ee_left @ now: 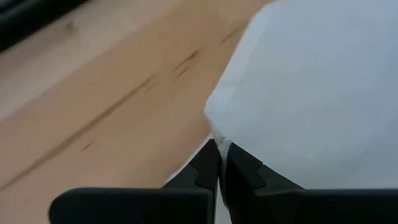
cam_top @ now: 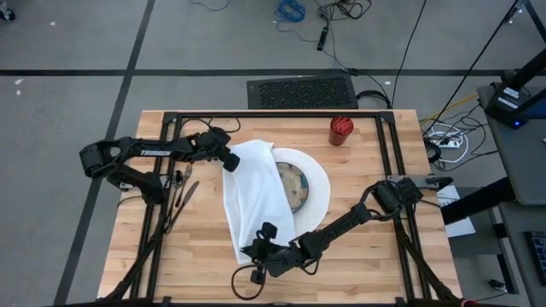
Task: Set table place
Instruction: Fold the white table napkin
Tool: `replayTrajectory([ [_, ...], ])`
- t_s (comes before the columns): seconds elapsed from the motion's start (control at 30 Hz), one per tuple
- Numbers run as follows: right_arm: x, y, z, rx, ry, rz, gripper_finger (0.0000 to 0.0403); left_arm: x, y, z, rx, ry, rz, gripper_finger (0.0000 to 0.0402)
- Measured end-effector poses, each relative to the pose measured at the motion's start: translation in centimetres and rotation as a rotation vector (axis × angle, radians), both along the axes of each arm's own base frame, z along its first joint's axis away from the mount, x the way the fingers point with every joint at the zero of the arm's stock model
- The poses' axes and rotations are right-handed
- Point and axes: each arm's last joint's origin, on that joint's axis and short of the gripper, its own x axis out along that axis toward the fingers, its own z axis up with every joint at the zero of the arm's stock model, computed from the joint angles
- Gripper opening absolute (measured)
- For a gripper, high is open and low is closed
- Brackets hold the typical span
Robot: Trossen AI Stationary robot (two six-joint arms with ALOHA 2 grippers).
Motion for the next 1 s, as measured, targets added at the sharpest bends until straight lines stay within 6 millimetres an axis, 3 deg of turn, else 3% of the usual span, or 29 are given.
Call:
replayTrajectory([
  [0.33,0.1,0.1,1.9,-0.050,-0.074,0.036,0.0000,-0.3,0.9,2.5,0.027,-0.102,-0.034,0.0000],
  [0.53,0.6,-0.5,0.7,-0.026,-0.045,0.050,0.0000,-1.3,0.3,1.5,-0.005,-0.019,-0.057,0.0000],
  [0.77,1.0,-0.9,-0.9,0.012,-0.007,0.076,0.0000,-1.0,0.2,0.1,-0.019,0.004,-0.065,0.0000],
  [1.0,1.1,-0.6,-1.3,0.032,-0.024,0.083,0.0000,-1.0,0.2,0.6,-0.026,-0.012,-0.073,0.0000],
])
